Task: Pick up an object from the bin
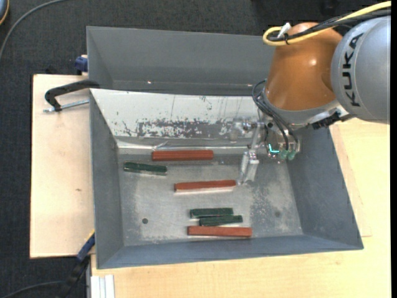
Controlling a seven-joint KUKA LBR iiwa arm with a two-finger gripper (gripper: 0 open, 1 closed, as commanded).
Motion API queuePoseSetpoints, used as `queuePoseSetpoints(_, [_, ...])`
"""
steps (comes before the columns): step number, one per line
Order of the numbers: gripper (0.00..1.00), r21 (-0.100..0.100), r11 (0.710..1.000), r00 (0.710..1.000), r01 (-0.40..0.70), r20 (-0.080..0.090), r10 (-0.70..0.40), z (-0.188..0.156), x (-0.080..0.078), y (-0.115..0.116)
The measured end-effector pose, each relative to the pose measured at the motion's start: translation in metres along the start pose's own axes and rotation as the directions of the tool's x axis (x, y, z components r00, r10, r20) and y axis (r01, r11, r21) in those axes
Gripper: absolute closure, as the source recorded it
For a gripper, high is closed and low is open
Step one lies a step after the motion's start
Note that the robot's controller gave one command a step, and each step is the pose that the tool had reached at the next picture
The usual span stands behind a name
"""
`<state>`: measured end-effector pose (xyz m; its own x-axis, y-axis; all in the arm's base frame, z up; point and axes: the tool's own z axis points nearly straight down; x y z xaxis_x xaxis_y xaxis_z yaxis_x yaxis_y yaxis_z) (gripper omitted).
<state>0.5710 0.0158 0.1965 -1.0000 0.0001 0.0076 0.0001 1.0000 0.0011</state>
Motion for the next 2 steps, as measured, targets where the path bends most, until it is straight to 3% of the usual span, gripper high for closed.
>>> queuePoseSetpoints(1, [0.0,0.0,1.0,1.0,0.021,0.002,-0.021,0.13,-0.0049,0.0017])
queuePoseSetpoints(2, [1.0,0.0,1.0,1.0,0.021,0.009,-0.021,0.1256,-0.0066,0.0019])
